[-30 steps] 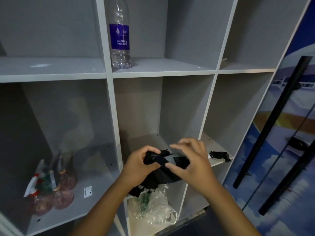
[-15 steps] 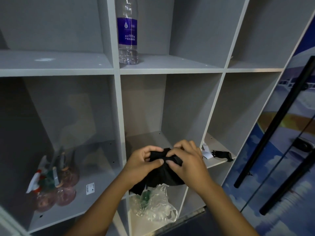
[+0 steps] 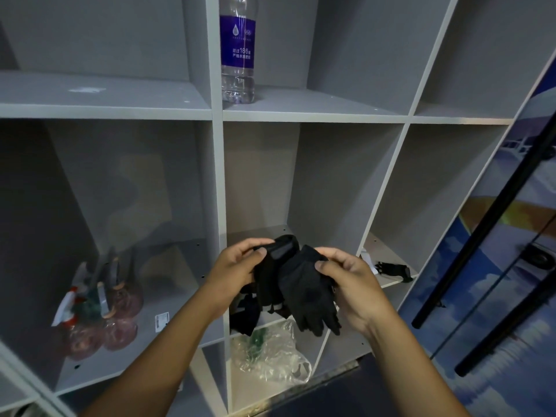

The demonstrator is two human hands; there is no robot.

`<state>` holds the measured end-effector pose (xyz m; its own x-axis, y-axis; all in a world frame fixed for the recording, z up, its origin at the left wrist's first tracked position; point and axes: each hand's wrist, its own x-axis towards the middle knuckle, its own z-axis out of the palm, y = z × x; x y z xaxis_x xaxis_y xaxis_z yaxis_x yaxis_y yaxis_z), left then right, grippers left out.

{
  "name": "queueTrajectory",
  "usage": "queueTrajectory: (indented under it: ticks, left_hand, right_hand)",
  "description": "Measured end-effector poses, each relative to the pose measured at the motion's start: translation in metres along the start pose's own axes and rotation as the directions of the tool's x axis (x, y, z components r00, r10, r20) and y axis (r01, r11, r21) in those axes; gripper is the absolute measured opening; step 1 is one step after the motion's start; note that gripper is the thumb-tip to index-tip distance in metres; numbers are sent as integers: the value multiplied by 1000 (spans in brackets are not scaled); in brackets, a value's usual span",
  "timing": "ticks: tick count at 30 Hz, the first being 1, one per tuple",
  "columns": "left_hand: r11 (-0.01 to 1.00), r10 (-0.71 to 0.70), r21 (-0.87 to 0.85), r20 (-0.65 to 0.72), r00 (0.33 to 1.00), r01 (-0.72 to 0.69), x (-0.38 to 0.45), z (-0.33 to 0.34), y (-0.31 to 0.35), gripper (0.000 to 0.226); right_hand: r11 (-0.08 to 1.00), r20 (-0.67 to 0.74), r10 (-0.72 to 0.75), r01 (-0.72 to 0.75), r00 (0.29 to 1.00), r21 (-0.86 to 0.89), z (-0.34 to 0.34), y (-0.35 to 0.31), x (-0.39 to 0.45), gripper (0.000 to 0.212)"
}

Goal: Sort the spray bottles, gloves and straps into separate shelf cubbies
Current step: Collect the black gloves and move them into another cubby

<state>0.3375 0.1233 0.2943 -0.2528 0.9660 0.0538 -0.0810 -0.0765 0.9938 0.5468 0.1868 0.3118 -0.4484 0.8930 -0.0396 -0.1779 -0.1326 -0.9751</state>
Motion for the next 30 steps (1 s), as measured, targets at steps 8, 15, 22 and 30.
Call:
queueTrajectory:
  ticks: [8,15,22,30]
  left_hand:
    - [997,44,62,57,997,-47,-4,3,-1,44]
    - [984,76,159,50,996,-83,-2,1,0,51]
    - [999,32,25,-98,995,-29,-2,-9,1,31]
    - [997,38,72,-47,998,-34,-2,4,-2,36]
  right_hand:
    - [992,-34,-29,33,999,125,20,9,6,19]
    - [890,66,-182,193,981,-413,21,8,4,7]
    - [949,-305,-261,186,916,-254,2,8,7,4]
    - [863,-414,-437,244,798,-442,16,15,16,14]
